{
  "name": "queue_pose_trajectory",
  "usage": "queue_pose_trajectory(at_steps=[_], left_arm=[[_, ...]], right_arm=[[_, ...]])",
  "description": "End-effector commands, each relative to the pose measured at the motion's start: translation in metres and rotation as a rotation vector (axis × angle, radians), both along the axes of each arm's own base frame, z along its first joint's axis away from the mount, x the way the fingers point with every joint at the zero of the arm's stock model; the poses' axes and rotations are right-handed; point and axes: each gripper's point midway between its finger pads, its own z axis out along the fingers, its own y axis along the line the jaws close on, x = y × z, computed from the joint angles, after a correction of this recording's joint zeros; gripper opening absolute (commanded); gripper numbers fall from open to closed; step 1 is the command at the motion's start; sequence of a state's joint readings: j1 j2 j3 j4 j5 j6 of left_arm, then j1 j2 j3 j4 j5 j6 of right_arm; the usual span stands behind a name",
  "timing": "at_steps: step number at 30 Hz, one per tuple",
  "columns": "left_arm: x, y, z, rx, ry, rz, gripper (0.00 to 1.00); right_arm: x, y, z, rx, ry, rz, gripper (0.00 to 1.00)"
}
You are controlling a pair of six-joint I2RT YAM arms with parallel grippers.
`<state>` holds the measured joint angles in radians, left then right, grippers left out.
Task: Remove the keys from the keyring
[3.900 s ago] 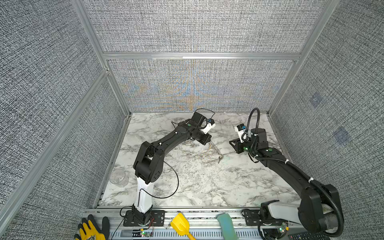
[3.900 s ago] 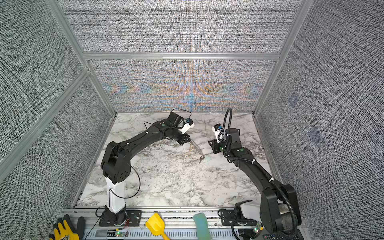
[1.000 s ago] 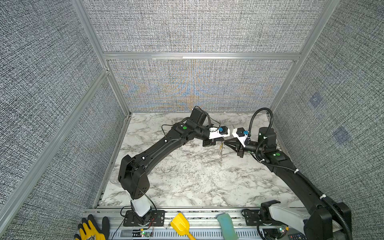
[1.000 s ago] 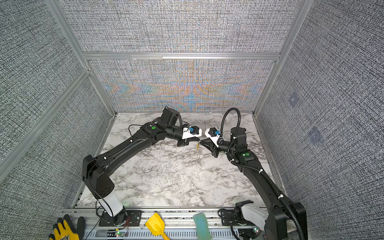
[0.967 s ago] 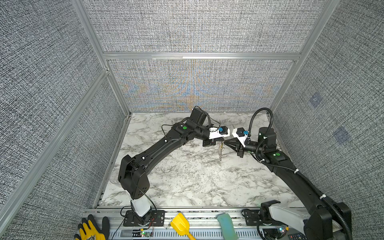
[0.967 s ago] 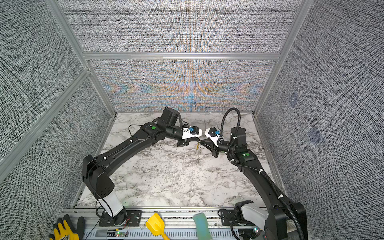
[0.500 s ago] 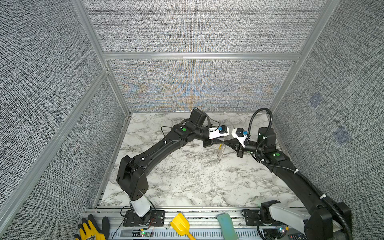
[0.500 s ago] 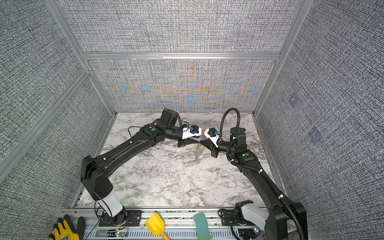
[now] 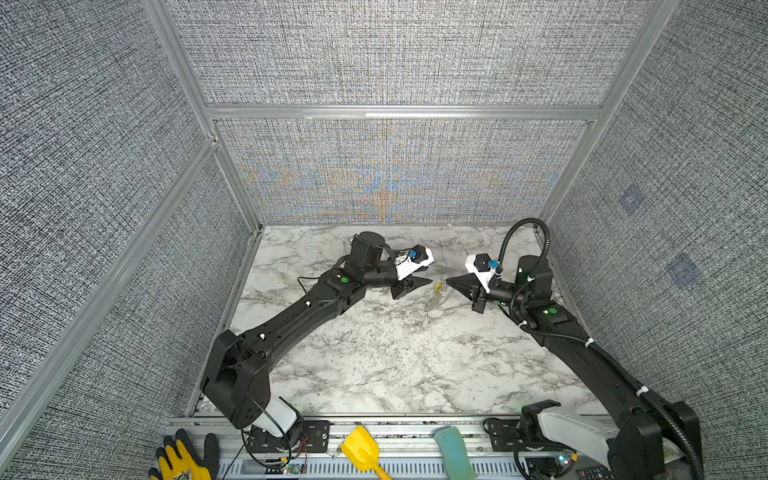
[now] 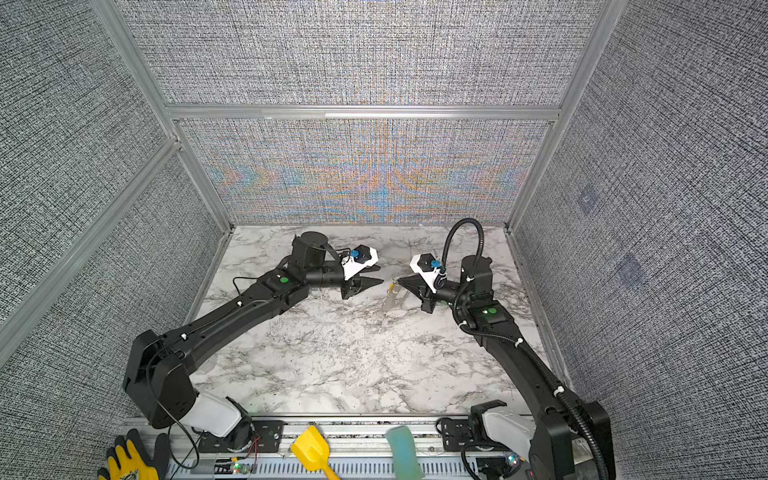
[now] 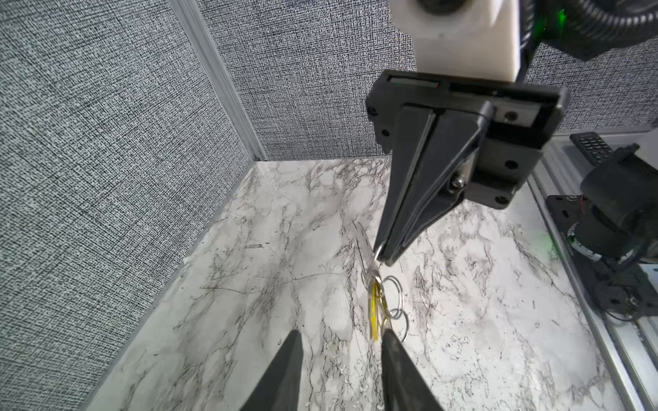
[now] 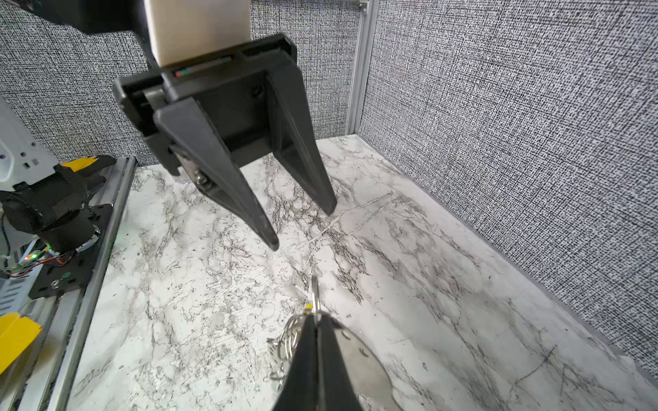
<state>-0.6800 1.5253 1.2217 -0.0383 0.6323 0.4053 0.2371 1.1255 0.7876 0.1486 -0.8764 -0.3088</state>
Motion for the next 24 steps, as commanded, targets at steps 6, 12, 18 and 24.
queue_pose_trajectory(at_steps=[6,12,18,24], left_arm=[[-0.006,-0.004,0.002,-0.085,0.031,-0.02,0.4],[-0.015,-0.007,-0.003,-0.095,0.05,-0.07,0.4],[-0.019,-0.009,0.008,-0.133,0.007,-0.082,0.36],[-0.025,-0.009,0.015,-0.161,-0.027,-0.088,0.3]], right_arm=[[-0.005,0.008,0.014,0.046,-0.055,0.066,0.0],[-0.008,0.011,0.017,0.058,-0.054,0.09,0.0],[-0.01,0.015,0.018,0.071,-0.036,0.117,0.0],[-0.009,0.015,0.016,0.06,-0.028,0.117,0.0]])
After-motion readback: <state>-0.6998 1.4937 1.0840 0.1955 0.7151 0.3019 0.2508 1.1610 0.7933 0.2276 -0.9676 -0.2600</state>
